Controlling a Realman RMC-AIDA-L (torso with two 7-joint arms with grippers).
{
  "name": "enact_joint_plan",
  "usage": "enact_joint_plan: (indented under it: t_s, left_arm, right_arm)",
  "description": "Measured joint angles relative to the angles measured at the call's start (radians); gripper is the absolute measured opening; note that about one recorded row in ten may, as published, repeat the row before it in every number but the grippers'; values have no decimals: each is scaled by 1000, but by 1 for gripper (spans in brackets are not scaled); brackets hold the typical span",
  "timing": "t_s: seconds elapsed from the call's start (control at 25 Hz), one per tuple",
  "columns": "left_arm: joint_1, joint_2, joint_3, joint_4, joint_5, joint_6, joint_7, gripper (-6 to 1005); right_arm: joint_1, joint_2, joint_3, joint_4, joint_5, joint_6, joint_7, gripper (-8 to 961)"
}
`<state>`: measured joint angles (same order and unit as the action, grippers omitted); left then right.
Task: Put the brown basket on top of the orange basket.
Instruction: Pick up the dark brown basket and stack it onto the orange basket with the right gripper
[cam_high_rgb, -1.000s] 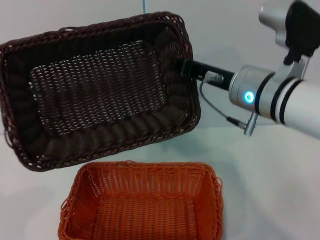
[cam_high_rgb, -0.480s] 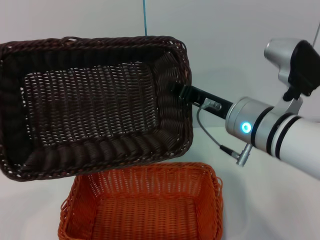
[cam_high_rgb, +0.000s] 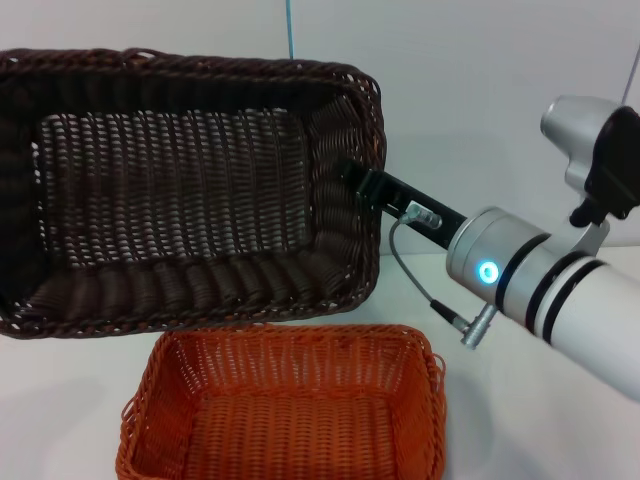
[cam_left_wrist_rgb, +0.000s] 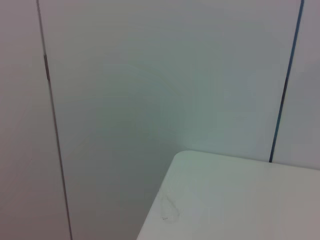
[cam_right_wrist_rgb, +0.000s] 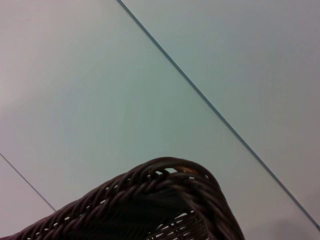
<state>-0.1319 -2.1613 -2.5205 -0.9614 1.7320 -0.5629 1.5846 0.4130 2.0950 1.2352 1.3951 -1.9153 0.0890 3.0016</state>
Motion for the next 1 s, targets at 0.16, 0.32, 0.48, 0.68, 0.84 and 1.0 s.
enact_joint_plan:
  t_s: [0.16,0.32,0.48,0.68,0.84,1.0]
  left_arm:
    - [0,0,0,3,0,0,0,859]
    - [4,0,0,5,0,0,0,859]
    - [9,0,0,7,0,0,0,859]
    - [11,0,0,9,0,0,0,859]
    - [12,0,0,9,0,0,0,859]
    - [13,1,-4,9,0,1,0,859]
  right_arm:
    - [-42,-1,-89,33,-6,-117,-30,133]
    - [-87,-1,-190,53,4,-247,-143,133]
    - [-118,0,-270,65,102,-350,-346,133]
    - [-119,-3,-360,95,309,-467,-701,133]
    - [-110,-6,-401,156,536,-559,-1074,133]
    - [-100,-7,-404,250,788,-636,-1480,133]
